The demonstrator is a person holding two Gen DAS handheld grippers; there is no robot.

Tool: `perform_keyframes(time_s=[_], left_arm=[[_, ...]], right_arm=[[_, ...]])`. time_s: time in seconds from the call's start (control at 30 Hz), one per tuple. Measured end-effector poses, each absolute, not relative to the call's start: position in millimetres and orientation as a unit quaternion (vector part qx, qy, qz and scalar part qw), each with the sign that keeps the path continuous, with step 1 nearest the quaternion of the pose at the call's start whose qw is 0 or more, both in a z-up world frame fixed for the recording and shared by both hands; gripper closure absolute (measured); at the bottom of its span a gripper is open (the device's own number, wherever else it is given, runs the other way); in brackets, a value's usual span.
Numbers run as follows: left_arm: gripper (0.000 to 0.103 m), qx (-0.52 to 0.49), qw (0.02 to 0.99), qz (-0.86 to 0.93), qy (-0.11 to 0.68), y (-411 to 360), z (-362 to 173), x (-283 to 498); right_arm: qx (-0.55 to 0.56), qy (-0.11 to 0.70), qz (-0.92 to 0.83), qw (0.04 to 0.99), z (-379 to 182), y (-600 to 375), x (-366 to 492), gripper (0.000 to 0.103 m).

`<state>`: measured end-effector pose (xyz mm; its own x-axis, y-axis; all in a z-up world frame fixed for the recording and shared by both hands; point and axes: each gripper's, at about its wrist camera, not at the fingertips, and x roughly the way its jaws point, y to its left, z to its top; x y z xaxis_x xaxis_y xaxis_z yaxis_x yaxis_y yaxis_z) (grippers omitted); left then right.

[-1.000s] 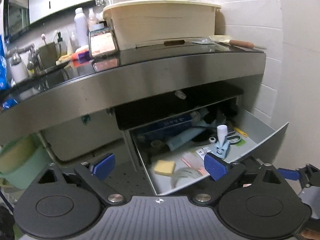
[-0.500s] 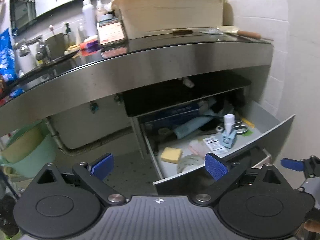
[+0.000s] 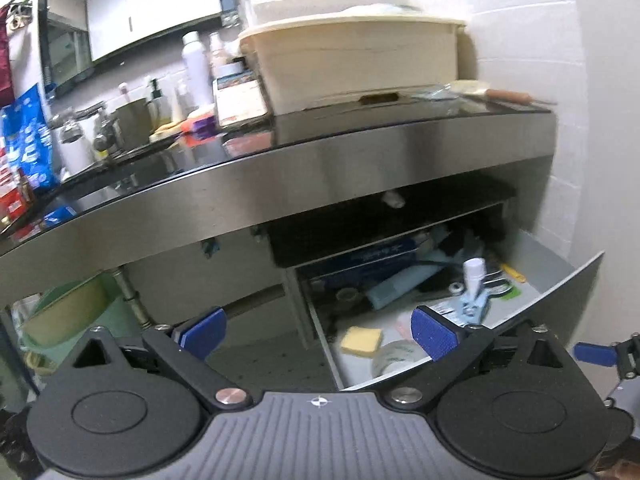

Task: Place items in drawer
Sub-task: 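Withdraw the left gripper from the drawer and hold it back, then move the right gripper to the drawer's white handle and close on it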

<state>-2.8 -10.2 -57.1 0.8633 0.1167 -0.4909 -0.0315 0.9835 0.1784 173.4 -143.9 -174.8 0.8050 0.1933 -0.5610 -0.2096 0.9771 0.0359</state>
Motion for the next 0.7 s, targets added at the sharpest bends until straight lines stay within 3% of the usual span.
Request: perform_keyframes(time_s=[0.7], left_arm=[[0.000,0.012,0.954,-0.004,0.301,4,-52,-6]], right_arm=[[-0.029,0.277,0.089,0.956,-157,-156,197,0.000]])
